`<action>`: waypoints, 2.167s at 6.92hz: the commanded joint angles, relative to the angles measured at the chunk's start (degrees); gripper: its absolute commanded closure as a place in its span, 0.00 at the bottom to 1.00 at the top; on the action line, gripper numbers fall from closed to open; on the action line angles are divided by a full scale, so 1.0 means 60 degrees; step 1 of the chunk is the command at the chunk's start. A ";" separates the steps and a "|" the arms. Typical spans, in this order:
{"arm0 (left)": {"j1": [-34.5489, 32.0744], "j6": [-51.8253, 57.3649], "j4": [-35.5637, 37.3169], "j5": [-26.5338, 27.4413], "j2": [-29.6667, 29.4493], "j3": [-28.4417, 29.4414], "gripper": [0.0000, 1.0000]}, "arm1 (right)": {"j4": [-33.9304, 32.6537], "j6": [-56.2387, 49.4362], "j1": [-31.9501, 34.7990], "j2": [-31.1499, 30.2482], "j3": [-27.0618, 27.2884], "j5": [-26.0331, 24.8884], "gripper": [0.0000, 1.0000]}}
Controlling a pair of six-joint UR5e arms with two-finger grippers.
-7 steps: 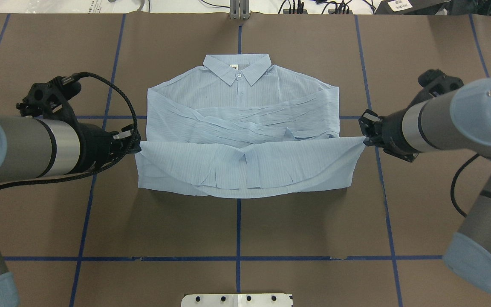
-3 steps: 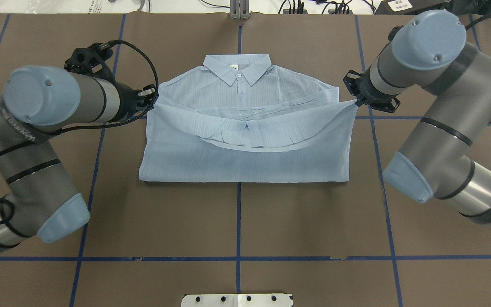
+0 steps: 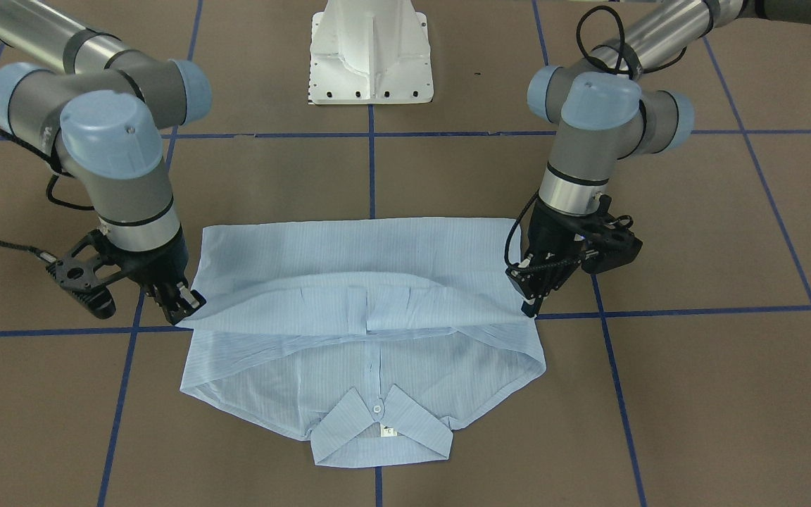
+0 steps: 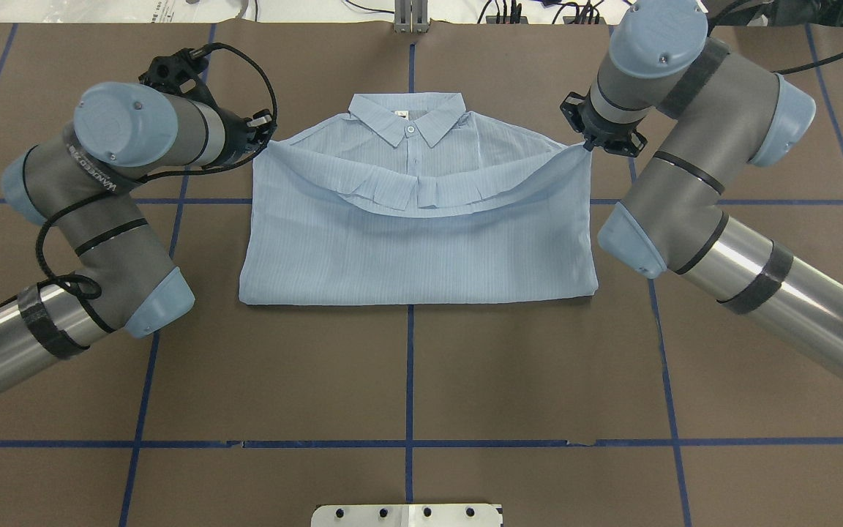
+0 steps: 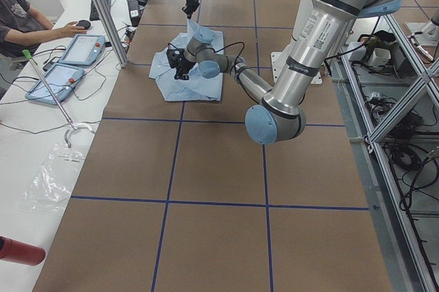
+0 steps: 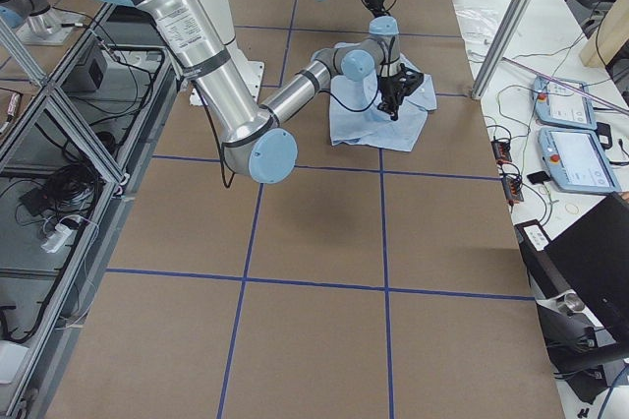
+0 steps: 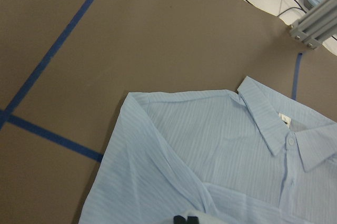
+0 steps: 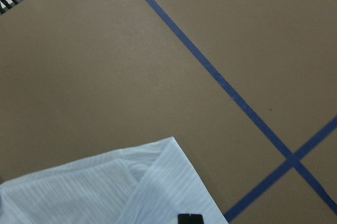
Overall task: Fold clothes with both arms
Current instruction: 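Lift the hem with both grippers and fold it toward the collar, then open both grippers and release the hem near the collar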
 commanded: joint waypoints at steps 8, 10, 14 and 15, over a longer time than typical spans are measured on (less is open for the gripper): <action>-0.0135 0.0328 -0.2081 0.0549 -0.0757 0.3121 1.00 | 0.1786 -0.0028 0.0116 0.1077 -0.3211 0.0000 1.00; -0.0135 0.0313 -0.2126 0.0549 -0.0757 0.3122 0.87 | 0.1786 -0.0028 0.0043 0.1165 -0.3357 0.0000 0.95; -0.0325 0.1031 -0.2624 0.0461 -0.0714 0.2670 0.30 | 0.1829 0.0044 -0.0146 -0.0362 -0.1218 0.0074 0.01; -0.0354 0.1016 -0.2609 0.0461 -0.0728 0.2552 0.30 | 0.1800 0.0161 -0.0525 -0.1403 0.0289 0.0073 0.01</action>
